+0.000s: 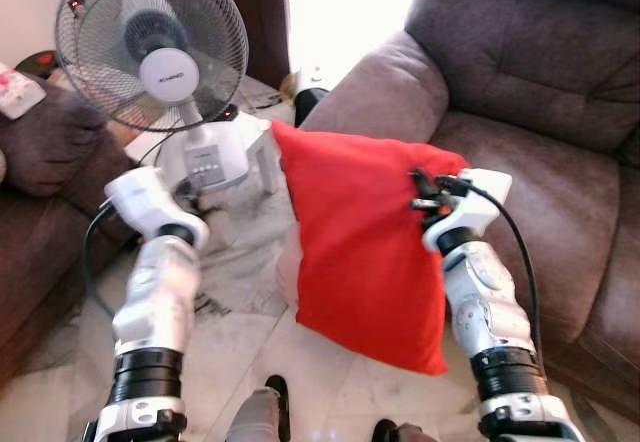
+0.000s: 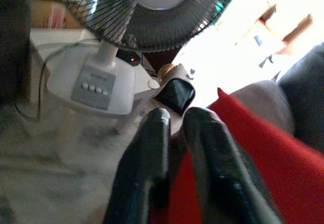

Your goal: Move the pillow to the sofa from floor

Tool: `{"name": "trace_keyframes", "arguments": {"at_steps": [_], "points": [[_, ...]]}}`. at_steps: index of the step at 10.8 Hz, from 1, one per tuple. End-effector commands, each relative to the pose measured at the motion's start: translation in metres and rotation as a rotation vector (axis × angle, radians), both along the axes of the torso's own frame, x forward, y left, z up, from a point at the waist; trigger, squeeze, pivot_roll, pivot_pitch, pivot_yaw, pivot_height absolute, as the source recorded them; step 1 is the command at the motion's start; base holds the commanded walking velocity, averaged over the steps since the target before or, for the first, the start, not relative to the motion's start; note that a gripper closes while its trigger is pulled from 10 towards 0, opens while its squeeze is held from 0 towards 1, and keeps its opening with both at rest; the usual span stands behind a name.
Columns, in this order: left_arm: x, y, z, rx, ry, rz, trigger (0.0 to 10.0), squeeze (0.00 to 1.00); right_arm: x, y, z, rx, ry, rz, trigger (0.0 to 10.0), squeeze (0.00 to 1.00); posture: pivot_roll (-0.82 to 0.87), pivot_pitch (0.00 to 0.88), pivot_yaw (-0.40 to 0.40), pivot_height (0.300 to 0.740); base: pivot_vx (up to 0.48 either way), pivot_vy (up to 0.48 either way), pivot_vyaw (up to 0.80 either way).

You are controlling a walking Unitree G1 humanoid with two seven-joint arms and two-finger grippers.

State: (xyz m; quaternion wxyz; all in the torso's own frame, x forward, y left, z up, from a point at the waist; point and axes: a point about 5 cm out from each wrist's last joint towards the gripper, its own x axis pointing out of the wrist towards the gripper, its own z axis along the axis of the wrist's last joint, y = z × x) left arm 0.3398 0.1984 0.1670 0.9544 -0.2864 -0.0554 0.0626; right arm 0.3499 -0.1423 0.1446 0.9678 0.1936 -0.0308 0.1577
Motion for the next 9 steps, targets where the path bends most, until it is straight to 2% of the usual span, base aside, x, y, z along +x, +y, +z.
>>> {"name": "trace_keyframes", "arguments": {"at_steps": [1,2,3,5,8,9], "points": [[0.001,0.002,0.0,-0.046,0.012,0.003,10.0,0.0,-0.001,0.011,0.04,0.025,-0.188,0.117,10.0,0.0,0.18,0.15,0.026,0.74,0.0,0.0,0.0],[0.001,0.005,-0.002,-0.115,0.02,0.007,10.0,0.0,-0.004,0.012,0.044,0.029,-0.217,0.189,10.0,0.0,0.19,0.158,0.024,0.74,0.0,0.0,0.0],[0.0,0.005,-0.004,-0.17,0.021,0.001,10.0,1.0,-0.005,0.011,0.047,0.036,-0.228,0.221,10.0,0.0,0.19,0.163,0.023,0.74,0.0,0.0,0.0],[-0.001,0.007,-0.013,-0.249,0.083,0.028,10.0,1.0,-0.012,0.012,0.055,0.062,-0.274,0.322,10.0,0.0,0.18,0.169,0.023,0.74,0.0,0.0,0.0],[0.0,0.006,-0.015,-0.306,0.096,0.024,10.0,1.0,-0.017,0.015,0.053,0.073,-0.267,0.394,10.0,0.0,0.18,0.177,0.023,0.74,0.0,0.0,0.0],[0.001,0.006,-0.017,-0.34,0.132,0.033,10.0,1.0,-0.019,0.015,0.053,0.076,-0.267,0.408,10.0,0.0,0.18,0.178,0.023,0.74,0.0,0.0,0.0]]}}
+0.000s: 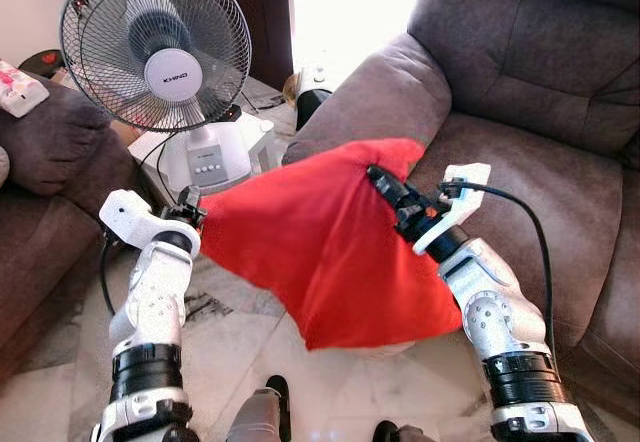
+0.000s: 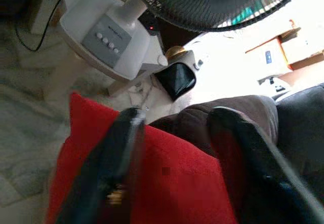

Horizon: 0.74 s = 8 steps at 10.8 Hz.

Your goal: Move the pillow to the sofa from floor

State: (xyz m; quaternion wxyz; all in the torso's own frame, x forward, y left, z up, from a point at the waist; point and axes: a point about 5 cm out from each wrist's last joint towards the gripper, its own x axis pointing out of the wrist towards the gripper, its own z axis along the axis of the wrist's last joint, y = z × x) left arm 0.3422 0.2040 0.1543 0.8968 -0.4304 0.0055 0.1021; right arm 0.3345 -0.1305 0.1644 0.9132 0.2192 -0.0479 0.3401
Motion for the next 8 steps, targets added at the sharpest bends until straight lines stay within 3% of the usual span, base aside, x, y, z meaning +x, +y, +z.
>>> {"name": "trace_keyframes", "arguments": {"at_steps": [1,3,4,5,8], "points": [[0.0,-0.001,-0.003,-0.026,0.029,0.007,10.0,0.0,-0.003,0.004,0.033,0.04,-0.155,0.04,10.0,0.0,0.19,0.18,0.022,0.74,0.0,0.0,0.0],[-0.003,-0.009,0.009,-0.032,-0.005,-0.006,10.0,0.0,-0.003,0.007,0.03,0.031,-0.147,0.047,10.0,0.0,0.19,0.182,0.024,0.74,0.0,0.0,0.0],[-0.006,-0.011,0.009,-0.048,0.029,0.025,10.0,0.71,-0.004,0.008,0.029,0.032,-0.144,0.05,10.0,0.0,0.2,0.181,0.025,0.74,0.0,0.0,0.0],[-0.008,-0.013,0.007,-0.076,0.04,0.041,10.0,1.0,-0.004,0.009,0.029,0.031,-0.142,0.052,10.0,0.0,0.2,0.181,0.025,0.74,0.0,0.0,0.0],[-0.01,-0.014,0.006,-0.09,0.093,0.106,10.0,1.0,-0.003,0.008,0.028,0.034,-0.138,0.049,10.0,0.0,0.2,0.18,0.03,0.74,0.0,0.0,0.0]]}}
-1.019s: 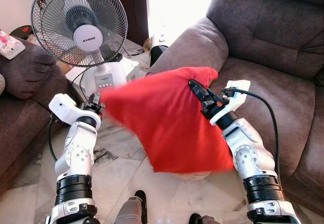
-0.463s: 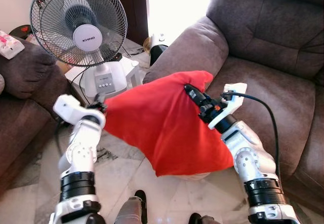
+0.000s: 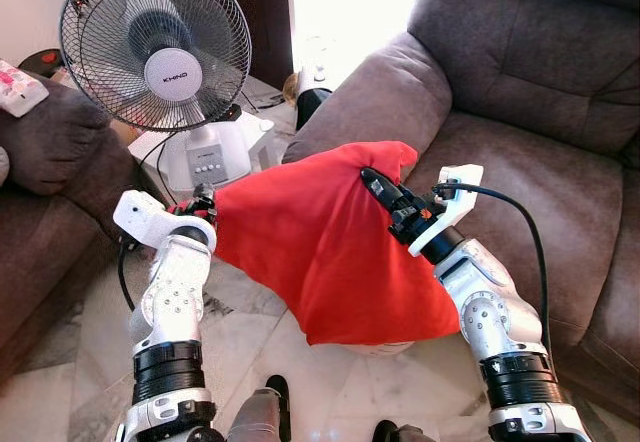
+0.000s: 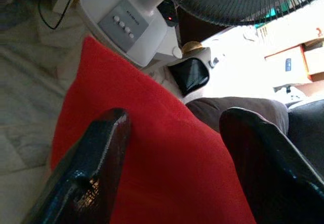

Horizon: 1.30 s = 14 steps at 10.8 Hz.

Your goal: Move the pillow to the sofa from floor

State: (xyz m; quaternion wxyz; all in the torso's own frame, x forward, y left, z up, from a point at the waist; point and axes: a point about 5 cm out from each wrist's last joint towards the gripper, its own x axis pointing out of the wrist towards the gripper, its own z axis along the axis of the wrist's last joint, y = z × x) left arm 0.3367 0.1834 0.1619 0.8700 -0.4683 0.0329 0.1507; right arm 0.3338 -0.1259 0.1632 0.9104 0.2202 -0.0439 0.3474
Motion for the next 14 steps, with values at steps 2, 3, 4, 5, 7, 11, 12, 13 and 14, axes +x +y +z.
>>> {"name": "trace_keyframes", "arguments": {"at_steps": [2,3,4,5,7,11,12,13,14], "points": [[-0.006,0.01,-0.014,-0.048,0.06,0.064,10.0,1.0,-0.004,0.004,0.028,0.035,-0.141,0.034,10.0,0.0,0.19,0.18,0.032,0.74,0.0,0.0,0.0],[-0.006,0.012,-0.017,-0.043,0.064,0.061,10.0,0.0,-0.004,0.004,0.028,0.037,-0.14,0.034,10.0,0.0,0.19,0.179,0.032,0.74,0.0,0.0,0.0],[-0.003,0.016,-0.023,-0.07,0.075,0.07,10.0,0.0,-0.004,0.003,0.028,0.036,-0.142,0.035,10.0,0.0,0.19,0.177,0.031,0.74,0.0,0.0,0.0],[0.0,0.019,-0.028,-0.094,0.08,0.073,10.0,0.0,-0.004,0.003,0.029,0.034,-0.143,0.038,10.0,0.0,0.18,0.176,0.029,0.74,0.0,0.0,0.0],[0.004,0.022,-0.035,-0.136,0.081,0.079,10.0,0.0,-0.005,0.004,0.031,0.031,-0.148,0.045,10.0,0.0,0.18,0.174,0.027,0.74,0.0,0.0,0.0],[0.018,0.023,-0.04,-0.203,0.029,0.036,10.0,0.0,-0.006,0.005,0.032,0.032,-0.152,0.059,10.0,0.0,0.17,0.166,0.021,0.74,0.0,0.0,0.0],[0.021,0.019,-0.046,-0.247,0.035,0.005,10.0,0.0,-0.006,0.006,0.033,0.032,-0.154,0.063,10.0,0.0,0.16,0.166,0.021,0.74,0.0,0.0,0.0],[0.024,0.007,-0.05,-0.198,0.071,-0.11,10.0,0.0,-0.006,0.006,0.034,0.031,-0.155,0.065,10.0,0.0,0.16,0.169,0.02,0.74,0.0,0.0,0.0],[0.025,-0.003,-0.05,-0.226,0.064,-0.156,10.0,0.0,-0.006,0.005,0.034,0.03,-0.154,0.065,10.0,0.0,0.16,0.173,0.02,0.74,0.0,0.0,0.0]]}}
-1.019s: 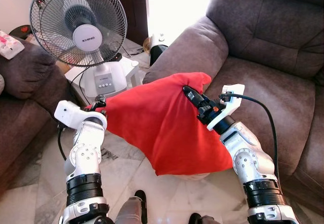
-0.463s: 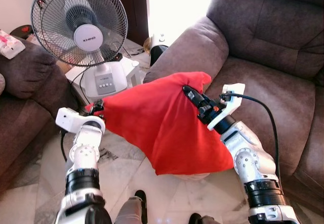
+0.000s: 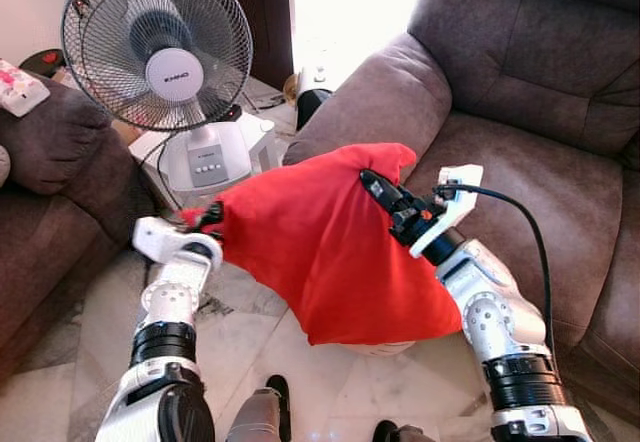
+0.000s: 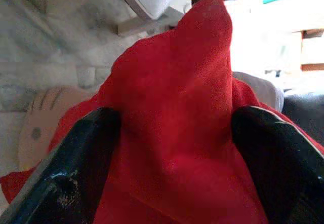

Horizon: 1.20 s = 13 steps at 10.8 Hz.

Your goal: Move the pillow to the sofa from floor

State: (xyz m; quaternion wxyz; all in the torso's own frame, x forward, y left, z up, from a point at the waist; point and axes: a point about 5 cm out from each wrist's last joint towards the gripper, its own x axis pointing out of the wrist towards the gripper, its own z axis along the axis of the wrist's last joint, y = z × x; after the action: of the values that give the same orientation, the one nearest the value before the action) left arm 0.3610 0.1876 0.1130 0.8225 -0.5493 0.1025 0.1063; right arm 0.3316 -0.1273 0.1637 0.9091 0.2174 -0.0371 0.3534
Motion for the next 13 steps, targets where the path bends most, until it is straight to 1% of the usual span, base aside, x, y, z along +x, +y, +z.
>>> {"name": "trace_keyframes", "arguments": {"at_steps": [1,2,3,13], "points": [[0.0018,-0.0084,-0.0024,0.002,0.017,-0.046,10.0,0.0,-0.0041,0.0062,0.033,0.039,-0.16,0.047,10.0,0.0,0.16,0.175,0.02,0.74,0.0,0.0,0.0],[0.0019,-0.009,-0.0044,-0.001,0.029,-0.057,1.8,0.0,-0.0044,0.0061,0.0327,0.04,-0.158,0.047,10.0,0.0,0.16,0.177,0.02,0.74,0.0,0.0,0.0],[0.0013,-0.0088,-0.0059,0.016,0.033,-0.069,0.0,0.0,-0.0043,0.0063,0.0321,0.038,-0.154,0.046,10.0,0.0,0.16,0.179,0.02,0.74,0.0,0.0,0.0],[0.0017,-0.0051,0.0002,0.033,0.002,-0.071,0.0,0.0,-0.0025,0.0069,0.0323,0.041,-0.154,0.041,10.0,0.0,0.17,0.183,0.019,0.74,0.0,0.0,0.0]]}}
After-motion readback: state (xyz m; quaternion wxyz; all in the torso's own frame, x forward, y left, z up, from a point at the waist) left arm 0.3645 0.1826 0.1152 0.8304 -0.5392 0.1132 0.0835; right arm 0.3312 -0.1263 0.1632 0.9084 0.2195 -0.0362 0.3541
